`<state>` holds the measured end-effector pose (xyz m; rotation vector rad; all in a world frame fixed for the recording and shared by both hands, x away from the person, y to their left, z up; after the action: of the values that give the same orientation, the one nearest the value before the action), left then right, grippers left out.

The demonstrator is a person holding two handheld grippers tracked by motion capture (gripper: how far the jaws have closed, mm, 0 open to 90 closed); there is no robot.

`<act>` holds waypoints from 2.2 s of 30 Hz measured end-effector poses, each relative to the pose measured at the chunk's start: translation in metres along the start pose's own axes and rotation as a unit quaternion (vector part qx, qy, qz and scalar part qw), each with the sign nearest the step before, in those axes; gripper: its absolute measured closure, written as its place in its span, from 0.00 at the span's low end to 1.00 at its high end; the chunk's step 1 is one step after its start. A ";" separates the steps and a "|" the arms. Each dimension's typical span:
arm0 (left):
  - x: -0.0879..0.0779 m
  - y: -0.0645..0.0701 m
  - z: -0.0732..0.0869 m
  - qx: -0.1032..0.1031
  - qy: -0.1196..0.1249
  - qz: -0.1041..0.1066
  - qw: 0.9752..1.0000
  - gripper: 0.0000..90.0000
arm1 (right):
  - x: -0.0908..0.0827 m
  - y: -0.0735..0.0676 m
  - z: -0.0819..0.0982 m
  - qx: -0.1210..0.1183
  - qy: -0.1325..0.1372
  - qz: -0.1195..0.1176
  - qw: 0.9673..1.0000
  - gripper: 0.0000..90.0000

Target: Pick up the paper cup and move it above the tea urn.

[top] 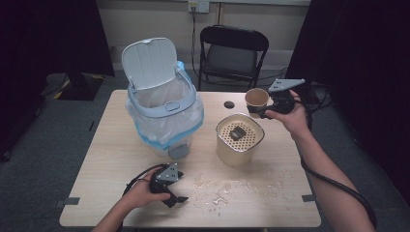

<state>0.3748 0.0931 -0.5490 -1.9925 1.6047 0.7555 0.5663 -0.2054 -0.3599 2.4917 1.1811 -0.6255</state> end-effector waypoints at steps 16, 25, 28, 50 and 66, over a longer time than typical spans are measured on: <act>0.000 -0.001 0.000 0.006 -0.001 -0.005 1.000 0.11 | 0.007 0.000 -0.018 0.017 0.006 -0.012 1.000 0.29; -0.001 -0.001 0.000 0.006 -0.002 -0.002 1.000 0.10 | 0.012 -0.003 -0.032 0.029 0.010 -0.026 0.999 0.29; -0.001 -0.001 0.000 0.005 -0.003 -0.002 1.000 0.10 | 0.012 -0.004 -0.035 0.029 0.009 -0.029 0.999 0.29; 0.000 0.000 0.000 0.010 -0.006 0.000 1.000 0.07 | 0.015 -0.015 -0.067 0.032 0.011 -0.047 0.998 0.29; 0.001 0.000 -0.001 0.008 -0.005 0.001 1.000 0.07 | 0.018 -0.019 -0.078 0.031 0.012 -0.052 0.998 0.29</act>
<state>0.3746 0.0922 -0.5491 -1.9718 1.6028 0.7508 0.5810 -0.1474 -0.3040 2.5074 1.3266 -0.6698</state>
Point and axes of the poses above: each handheld gripper's, and its own axes: x roughly forward along the jaws, z roughly out of its underside, y roughly to its right, the point moved 7 cm from there along x, roughly forward along the jaws, and after that the axes turned 3 degrees about x, right-handed, at the moved point
